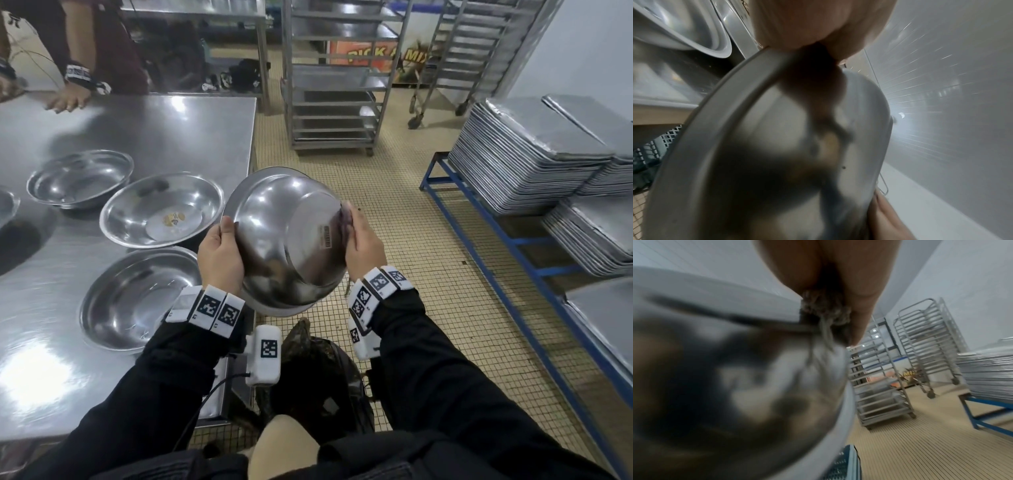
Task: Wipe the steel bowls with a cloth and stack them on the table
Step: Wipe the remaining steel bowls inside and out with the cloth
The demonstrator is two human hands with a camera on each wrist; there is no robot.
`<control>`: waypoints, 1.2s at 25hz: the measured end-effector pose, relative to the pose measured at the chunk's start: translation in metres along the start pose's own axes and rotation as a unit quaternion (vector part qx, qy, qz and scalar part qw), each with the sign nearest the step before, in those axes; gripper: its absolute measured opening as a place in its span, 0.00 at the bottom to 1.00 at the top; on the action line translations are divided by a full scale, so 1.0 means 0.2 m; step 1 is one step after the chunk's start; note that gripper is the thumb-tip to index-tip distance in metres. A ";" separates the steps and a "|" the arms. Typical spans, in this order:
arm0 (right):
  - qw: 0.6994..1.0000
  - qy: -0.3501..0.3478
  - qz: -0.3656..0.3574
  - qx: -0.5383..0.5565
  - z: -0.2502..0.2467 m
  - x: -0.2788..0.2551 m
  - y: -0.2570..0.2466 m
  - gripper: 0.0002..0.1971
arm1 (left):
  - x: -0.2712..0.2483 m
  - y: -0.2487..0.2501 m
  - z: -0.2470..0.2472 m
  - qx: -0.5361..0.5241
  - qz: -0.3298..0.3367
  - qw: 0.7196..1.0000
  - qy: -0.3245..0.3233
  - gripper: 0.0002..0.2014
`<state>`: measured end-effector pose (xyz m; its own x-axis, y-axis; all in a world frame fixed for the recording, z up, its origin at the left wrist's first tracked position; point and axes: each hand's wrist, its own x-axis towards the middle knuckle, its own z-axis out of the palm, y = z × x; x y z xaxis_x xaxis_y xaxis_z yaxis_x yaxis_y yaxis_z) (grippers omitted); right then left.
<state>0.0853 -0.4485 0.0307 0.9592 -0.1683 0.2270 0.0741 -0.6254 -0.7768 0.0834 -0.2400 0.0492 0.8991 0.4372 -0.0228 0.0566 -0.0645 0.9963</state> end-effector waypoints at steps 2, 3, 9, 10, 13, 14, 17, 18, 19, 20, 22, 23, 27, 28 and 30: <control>0.998 -0.017 0.055 -0.025 -0.02 -0.07 0.07 0.19 | -0.02 0.00 -0.01 0.009 0.017 1.000 -0.014 0.16; 0.997 -0.009 0.066 -0.035 -0.03 -0.10 0.09 0.17 | -0.03 0.00 -0.02 0.017 0.028 0.999 -0.024 0.16; 0.985 0.145 0.089 0.024 -0.08 -0.22 0.01 0.13 | -0.09 -0.04 -0.04 0.081 0.063 0.988 -0.113 0.13; 0.983 0.168 0.066 0.035 -0.08 -0.24 -0.02 0.13 | -0.11 -0.04 -0.04 0.091 0.073 0.985 -0.124 0.13; 0.980 0.186 -0.054 0.040 -0.03 -0.27 -0.14 0.14 | -0.15 -0.03 -0.01 0.135 0.112 0.974 -0.147 0.14; 0.981 0.166 -0.102 0.022 0.00 -0.28 -0.16 0.15 | -0.16 -0.03 0.00 0.143 0.125 0.970 -0.152 0.15; 0.968 0.095 -0.218 -0.081 0.06 -0.28 -0.14 0.18 | -0.13 -0.03 0.01 0.169 0.174 0.957 -0.158 0.16; 0.967 0.082 -0.217 -0.103 0.07 -0.26 -0.13 0.19 | -0.12 -0.04 0.01 0.177 0.188 0.952 -0.161 0.17; 0.971 0.077 -0.198 -0.113 0.07 -0.23 -0.11 0.20 | -0.11 -0.05 0.01 0.182 0.194 0.950 -0.161 0.17; 0.977 0.076 -0.166 -0.111 0.07 -0.21 -0.10 0.20 | -0.10 -0.06 0.00 0.183 0.193 0.951 -0.157 0.17; 0.994 0.064 -0.066 -0.059 0.04 -0.16 -0.05 0.20 | -0.08 -0.06 -0.01 0.180 0.180 0.956 -0.147 0.17; 0.999 0.047 -0.004 -0.019 0.02 -0.15 -0.02 0.20 | -0.07 -0.06 -0.02 0.181 0.172 0.958 -0.143 0.17; 0.999 0.045 0.011 -0.003 0.01 -0.24 0.02 0.20 | -0.04 -0.05 -0.02 0.192 0.159 0.961 -0.118 0.17; 0.998 0.052 -0.039 -0.023 0.04 -0.27 0.00 0.21 | -0.04 -0.05 -0.02 0.190 0.153 0.963 -0.114 0.17; 0.987 0.049 -0.132 -0.081 0.10 -0.30 -0.06 0.23 | -0.04 -0.05 0.00 0.189 0.151 0.963 -0.117 0.18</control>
<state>0.0321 -0.4150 0.0152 0.8810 -0.0517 0.4703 0.2654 -0.7689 -0.5817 0.0761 -0.2421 0.0390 0.9700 0.1365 0.2010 -0.1082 -0.4980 0.8604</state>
